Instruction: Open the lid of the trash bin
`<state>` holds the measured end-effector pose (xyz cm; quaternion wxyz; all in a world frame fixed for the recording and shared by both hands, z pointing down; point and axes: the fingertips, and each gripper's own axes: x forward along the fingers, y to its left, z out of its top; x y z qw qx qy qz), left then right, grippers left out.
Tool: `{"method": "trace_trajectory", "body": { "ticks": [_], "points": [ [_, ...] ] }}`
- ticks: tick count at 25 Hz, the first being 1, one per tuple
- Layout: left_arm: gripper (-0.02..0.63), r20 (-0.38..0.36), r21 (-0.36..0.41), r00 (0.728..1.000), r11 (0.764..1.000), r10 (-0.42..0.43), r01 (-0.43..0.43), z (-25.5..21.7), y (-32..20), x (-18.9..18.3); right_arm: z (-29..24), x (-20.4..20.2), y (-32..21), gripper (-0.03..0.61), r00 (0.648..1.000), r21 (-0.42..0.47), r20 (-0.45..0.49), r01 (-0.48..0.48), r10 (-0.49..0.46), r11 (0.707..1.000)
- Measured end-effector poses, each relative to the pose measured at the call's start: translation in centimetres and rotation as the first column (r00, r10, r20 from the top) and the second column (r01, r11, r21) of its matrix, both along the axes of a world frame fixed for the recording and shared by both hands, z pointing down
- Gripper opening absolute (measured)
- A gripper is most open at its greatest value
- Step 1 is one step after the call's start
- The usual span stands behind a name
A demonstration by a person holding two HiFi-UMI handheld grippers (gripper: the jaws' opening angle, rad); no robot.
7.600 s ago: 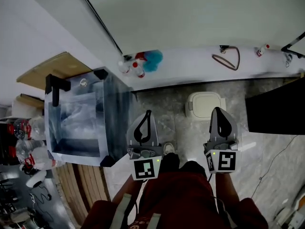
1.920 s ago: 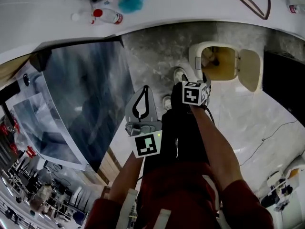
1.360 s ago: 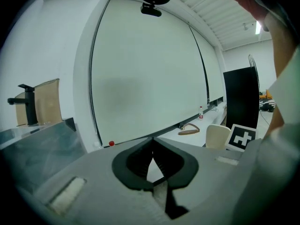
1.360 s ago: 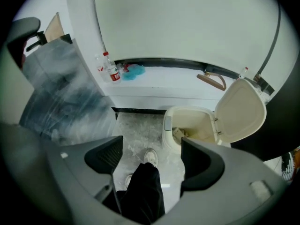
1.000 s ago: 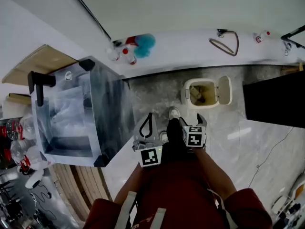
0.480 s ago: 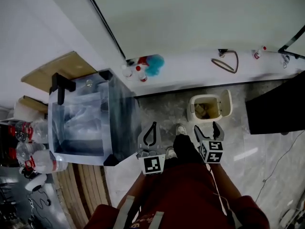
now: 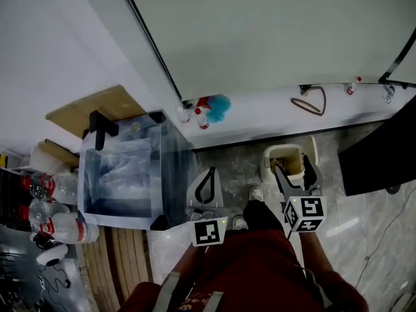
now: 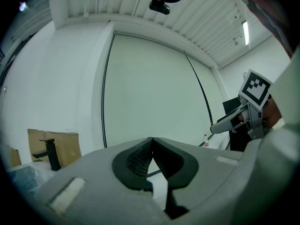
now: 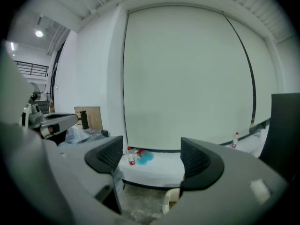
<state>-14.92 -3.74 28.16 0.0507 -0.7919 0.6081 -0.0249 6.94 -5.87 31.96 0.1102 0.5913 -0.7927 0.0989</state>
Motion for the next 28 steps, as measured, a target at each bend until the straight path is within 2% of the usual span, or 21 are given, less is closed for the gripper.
{"method": "trace_trajectory", "body": {
  "ticks": [4, 8, 13, 16, 20, 25, 28],
  "points": [
    [0.005, -0.014, 0.016, 0.999, 0.999, -0.031, 0.031, -2.6, -0.3, -1.2, -5.1, -0.1, -0.1, 0.379, 0.998, 0.141, -0.062, 0.011, -0.002, 0.99],
    [0.005, 0.011, 0.064, 0.998, 0.997, -0.054, 0.053, -4.8, -0.3, -2.0, -8.7, 0.0, 0.3, 0.379, 0.995, 0.243, -0.104, 0.01, 0.015, 0.97],
    [0.005, 0.001, 0.088, 0.998, 0.994, -0.063, 0.063, -6.5, -0.2, -2.5, -13.4, -1.1, 1.1, 0.379, 0.999, 0.328, -0.054, 0.013, 0.005, 0.945],
    [0.005, 0.006, 0.113, 0.998, 0.992, -0.064, 0.063, -7.6, -0.3, -2.5, -14.8, -1.0, 1.4, 0.377, 0.997, 0.378, -0.08, 0.015, 0.016, 0.926],
    [0.005, 0.025, 0.132, 0.998, 0.99, -0.061, 0.058, -8.1, -0.2, -2.4, -14.5, -0.9, 1.4, 0.374, 0.994, 0.38, -0.103, 0.019, 0.022, 0.925],
    [0.005, 0.019, 0.111, 0.997, 0.991, -0.071, 0.068, -7.2, -0.3, -2.2, -13.4, -0.7, 1.5, 0.359, 0.993, 0.372, -0.116, 0.043, 0.0, 0.927],
    [0.005, 0.021, 0.103, 0.998, 0.993, -0.065, 0.063, -7.1, -0.3, -1.9, -13.7, -0.5, 1.5, 0.311, 0.995, 0.39, -0.097, 0.034, 0.004, 0.92]
  ]
}}
